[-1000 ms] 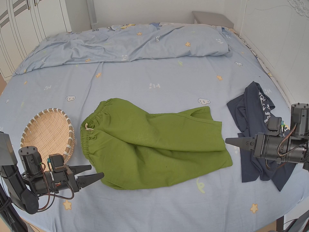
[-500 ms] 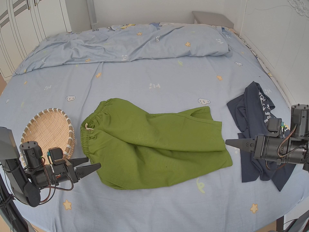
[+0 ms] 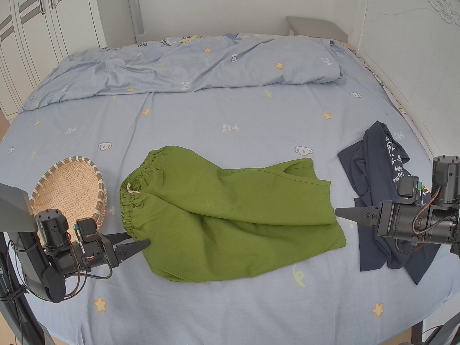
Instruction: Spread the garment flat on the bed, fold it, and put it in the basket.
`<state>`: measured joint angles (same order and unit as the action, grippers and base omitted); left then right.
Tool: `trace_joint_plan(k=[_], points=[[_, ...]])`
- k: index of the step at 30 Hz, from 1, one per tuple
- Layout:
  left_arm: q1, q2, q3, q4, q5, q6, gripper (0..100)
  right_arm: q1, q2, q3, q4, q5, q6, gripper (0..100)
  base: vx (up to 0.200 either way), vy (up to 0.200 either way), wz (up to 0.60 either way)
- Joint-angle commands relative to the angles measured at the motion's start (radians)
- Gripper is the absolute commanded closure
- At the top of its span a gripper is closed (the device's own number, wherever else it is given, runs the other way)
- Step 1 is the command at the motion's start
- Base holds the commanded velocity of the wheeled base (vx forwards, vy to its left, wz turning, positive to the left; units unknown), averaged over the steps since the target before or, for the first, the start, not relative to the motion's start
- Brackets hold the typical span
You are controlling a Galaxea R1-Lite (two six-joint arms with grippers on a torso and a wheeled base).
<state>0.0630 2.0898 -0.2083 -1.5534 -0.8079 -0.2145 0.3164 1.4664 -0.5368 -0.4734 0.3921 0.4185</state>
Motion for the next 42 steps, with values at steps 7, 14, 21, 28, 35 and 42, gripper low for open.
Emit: trace_joint_plan(k=[7, 14, 21, 28, 35, 42], points=[[-0.045, 0.087, -0.039, -0.017, -0.004, 0.003, 0, -0.002, 0.006, 0.001, -0.001, -0.002, 0.0, 0, 0.0, 0.0, 0.0], [-0.037, 0.09, -0.077, -0.017, -0.002, 0.003, 0, 0.0, 0.006, 0.003, -0.005, -0.002, -0.001, 0, 0.0, 0.0, 0.0], [-0.037, 0.09, -0.083, -0.017, -0.004, 0.001, 0, 0.001, 0.008, 0.003, -0.005, -0.002, 0.0, 0, 0.0, 0.0, 0.0], [-0.032, 0.088, -0.06, -0.017, -0.031, 0.003, 0, 0.0, 0.006, 0.003, -0.005, -0.002, -0.001, 0, 0.0, 0.0, 0.0], [-0.015, 0.081, -0.045, -0.017, -0.063, 0.003, 100, 0.001, 0.005, 0.005, -0.005, -0.002, -0.004, 0, 0.0, 0.0, 0.0], [0.014, 0.033, 0.007, -0.017, -0.063, 0.004, 100, 0.001, 0.0, 0.006, -0.005, -0.004, -0.006, 0, 0.0, 0.0, 0.0]])
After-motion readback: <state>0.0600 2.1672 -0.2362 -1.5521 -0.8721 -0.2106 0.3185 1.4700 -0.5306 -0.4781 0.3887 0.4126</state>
